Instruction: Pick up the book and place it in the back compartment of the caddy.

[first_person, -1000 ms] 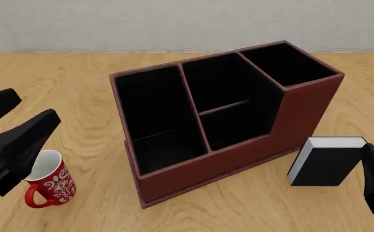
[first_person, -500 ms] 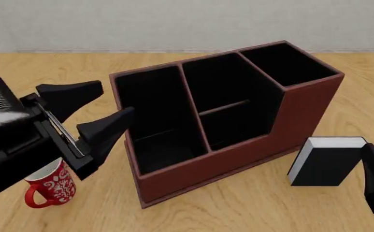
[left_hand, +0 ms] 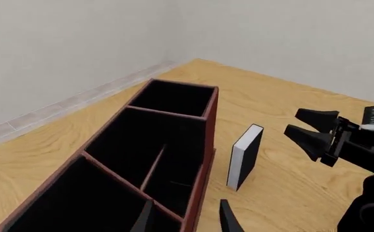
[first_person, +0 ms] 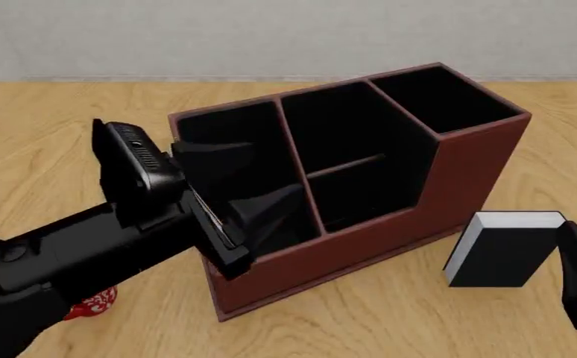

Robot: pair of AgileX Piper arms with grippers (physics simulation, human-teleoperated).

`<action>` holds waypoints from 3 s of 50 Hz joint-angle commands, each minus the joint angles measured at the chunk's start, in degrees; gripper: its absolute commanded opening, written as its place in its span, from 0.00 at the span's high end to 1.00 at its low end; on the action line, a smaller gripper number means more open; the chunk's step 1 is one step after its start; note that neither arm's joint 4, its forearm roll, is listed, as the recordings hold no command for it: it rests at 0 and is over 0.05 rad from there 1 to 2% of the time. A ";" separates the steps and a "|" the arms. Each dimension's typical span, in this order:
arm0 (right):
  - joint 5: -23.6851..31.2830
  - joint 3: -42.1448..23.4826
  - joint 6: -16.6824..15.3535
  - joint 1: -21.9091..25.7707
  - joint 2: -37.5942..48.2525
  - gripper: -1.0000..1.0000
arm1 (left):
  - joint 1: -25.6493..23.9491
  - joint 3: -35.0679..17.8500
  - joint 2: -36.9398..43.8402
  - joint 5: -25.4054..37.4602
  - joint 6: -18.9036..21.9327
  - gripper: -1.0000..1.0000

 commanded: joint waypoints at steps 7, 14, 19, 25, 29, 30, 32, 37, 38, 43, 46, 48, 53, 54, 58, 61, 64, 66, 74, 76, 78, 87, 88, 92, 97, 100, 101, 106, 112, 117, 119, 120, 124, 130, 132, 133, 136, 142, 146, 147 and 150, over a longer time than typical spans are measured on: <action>0.13 -0.05 0.18 -0.02 0.11 0.00 | -4.63 -4.28 10.15 -4.01 -1.82 0.00; 0.02 -0.07 -0.04 0.01 0.00 0.00 | -7.86 -7.62 16.49 -4.98 -2.50 0.00; -0.02 0.03 0.14 -0.01 0.14 0.00 | -10.30 -10.68 20.11 -5.04 -2.63 0.00; -0.06 0.07 0.16 -0.02 0.15 0.00 | -11.43 -14.04 23.03 -4.62 -2.81 0.00; -0.10 -0.01 -0.13 0.01 -0.04 0.00 | -12.26 -15.63 24.41 -4.24 -2.78 0.00; -0.06 0.01 -0.05 0.00 -0.02 0.00 | -12.49 -16.05 24.78 -4.15 -2.42 0.00; -0.02 0.07 0.18 -0.02 0.12 0.00 | -12.83 -16.67 25.60 -4.17 -2.01 0.00; -0.09 0.06 -0.03 0.00 0.00 0.00 | -13.35 -18.07 27.92 -4.68 -1.88 0.00; -0.08 0.10 0.10 -0.01 0.08 0.00 | -12.89 -18.17 28.19 -4.85 -0.60 0.00; 0.06 -0.08 -0.09 0.01 -0.08 0.00 | -12.41 -18.63 30.46 -6.43 -0.50 0.00; 0.25 -0.09 0.14 -0.01 -0.03 0.00 | -11.87 -18.64 31.37 -7.24 -0.71 0.00; -0.02 0.04 0.01 0.00 -0.01 0.00 | -11.92 -19.08 32.11 -7.17 -1.88 0.00; -0.11 0.12 0.12 -0.01 0.12 0.00 | -12.43 -20.12 33.19 -6.77 -2.66 0.00; -0.22 0.14 0.09 -0.01 0.18 0.00 | -12.59 -20.38 33.70 -6.79 -2.73 0.00; -0.15 0.05 -0.03 0.01 0.07 0.00 | -13.30 -21.31 35.43 -6.84 -3.21 0.00; -0.19 0.10 0.09 -0.01 0.19 0.00 | -13.45 -21.74 36.92 -7.36 -3.34 0.00; -0.13 0.00 -0.09 0.01 0.04 0.00 | -13.40 -22.40 37.89 -7.31 -3.46 0.00; 0.05 -0.07 0.03 0.00 0.06 0.00 | -13.35 -22.76 38.11 -7.10 -3.55 0.00; 0.00 -0.02 0.09 0.00 0.12 0.00 | -12.69 -24.10 39.91 -7.03 -3.91 0.00; 0.09 -0.07 0.04 0.00 0.04 0.00 | -12.83 -24.85 40.66 -6.61 -3.26 0.00; 0.04 -0.08 -0.06 0.01 -0.01 0.00 | -12.71 -25.08 41.13 -6.67 -2.90 0.00; 0.03 -0.07 -0.07 0.03 -0.02 0.00 | -11.44 -25.25 42.70 -7.63 -4.21 0.00; 0.10 -0.09 -0.04 0.02 -0.04 0.00 | -11.15 -25.13 42.40 -7.84 -5.31 0.00; 0.11 -0.08 0.01 0.02 0.00 0.00 | -11.10 -26.48 43.13 -7.25 -4.85 0.00; 0.01 -0.02 0.03 0.01 0.05 0.00 | -11.39 -27.94 44.18 -6.70 -4.82 0.00; -0.10 0.06 0.01 0.02 0.07 0.00 | -11.43 -29.52 45.92 -5.98 -3.97 0.00; -0.13 0.06 -0.04 0.02 0.04 0.00 | -11.10 -29.77 45.88 -5.86 -3.94 0.00; 0.14 -0.07 0.08 0.01 0.01 0.00 | -9.79 -30.93 46.47 -5.53 -3.76 0.00; 0.01 0.01 0.03 0.01 0.01 0.00 | -9.53 -32.68 47.57 -4.67 -3.57 0.00; 0.05 -0.03 -0.04 0.01 -0.06 0.00 | -10.40 -35.02 48.84 -3.75 -4.49 0.00; -0.06 0.08 0.00 0.01 -0.02 0.00 | -11.15 -36.56 49.60 -2.44 -3.10 0.00; -0.06 0.11 0.06 0.01 0.02 0.00 | -11.38 -37.58 50.05 -1.51 -2.75 0.00; -0.05 0.08 -0.02 0.02 -0.06 0.00 | -11.80 -39.97 50.95 0.58 -1.40 0.00; 0.01 0.07 0.06 0.02 -0.01 0.00 | -11.96 -41.66 52.23 1.51 -1.09 0.00; 0.00 0.04 0.00 0.03 -0.05 0.00 | -11.89 -42.16 52.72 1.66 -1.17 0.00; 0.02 0.03 -0.02 0.03 -0.07 0.00 | -11.89 -42.16 52.72 1.66 -1.17 0.00; 0.06 0.04 0.06 0.02 -0.04 0.00 | -11.64 -43.33 53.54 2.55 -1.04 0.00; 0.02 0.05 0.06 0.02 -0.01 0.00 | -11.23 -45.36 54.95 4.16 -0.40 0.00; -0.07 0.08 0.02 0.02 0.01 0.00 | -11.17 -46.42 55.82 4.76 -0.43 0.00; -0.03 0.04 -0.01 0.03 -0.02 0.00 | -11.16 -46.64 56.04 4.88 -0.41 0.00; 0.10 -0.01 0.05 0.02 -0.03 0.00 | -11.17 -47.29 56.53 5.27 -0.72 0.00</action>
